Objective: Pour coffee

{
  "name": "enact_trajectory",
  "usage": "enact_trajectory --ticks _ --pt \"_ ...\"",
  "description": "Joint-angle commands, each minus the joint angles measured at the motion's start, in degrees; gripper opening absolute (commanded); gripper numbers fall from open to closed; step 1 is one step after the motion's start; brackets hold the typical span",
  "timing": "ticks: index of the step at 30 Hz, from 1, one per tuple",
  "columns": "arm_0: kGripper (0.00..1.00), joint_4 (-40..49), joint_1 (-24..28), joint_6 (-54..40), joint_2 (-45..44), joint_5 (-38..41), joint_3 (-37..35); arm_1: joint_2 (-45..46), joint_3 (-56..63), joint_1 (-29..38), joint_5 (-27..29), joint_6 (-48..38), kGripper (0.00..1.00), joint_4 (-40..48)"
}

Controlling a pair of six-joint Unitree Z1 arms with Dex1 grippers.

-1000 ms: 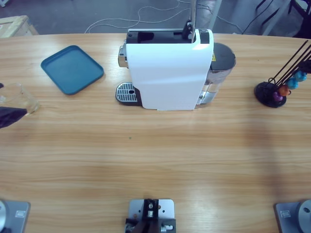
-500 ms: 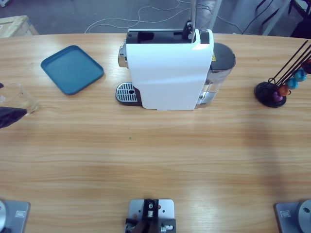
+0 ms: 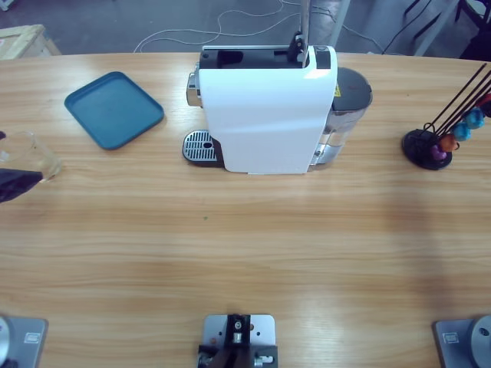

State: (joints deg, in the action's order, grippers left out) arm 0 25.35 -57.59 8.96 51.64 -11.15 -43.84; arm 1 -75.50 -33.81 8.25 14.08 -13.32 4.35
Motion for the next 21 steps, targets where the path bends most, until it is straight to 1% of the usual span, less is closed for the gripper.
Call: enact_trajectory --ticks 1,5,14,21 --pt "1.0 -0.3 -0.2 -0.6 0.0 0.6 1.0 -2.6 1.2 -0.2 0.8 1.9 0.0 -0.3" --pt "1.0 -0.3 -0.2 -0.6 0.1 0.6 1.1 -2.6 1.2 -0.3 0.5 2.0 0.0 0.5" --pt "1.0 -0.3 -0.2 -0.6 -0.6 0.5 1.5 -2.6 0.9 -0.3 2.4 0.0 0.0 0.2" --pt "1.0 -0.2 -0.2 -0.6 -0.3 0.5 1.7 0.3 -1.3 -0.2 3.0 0.0 0.0 -2.8"
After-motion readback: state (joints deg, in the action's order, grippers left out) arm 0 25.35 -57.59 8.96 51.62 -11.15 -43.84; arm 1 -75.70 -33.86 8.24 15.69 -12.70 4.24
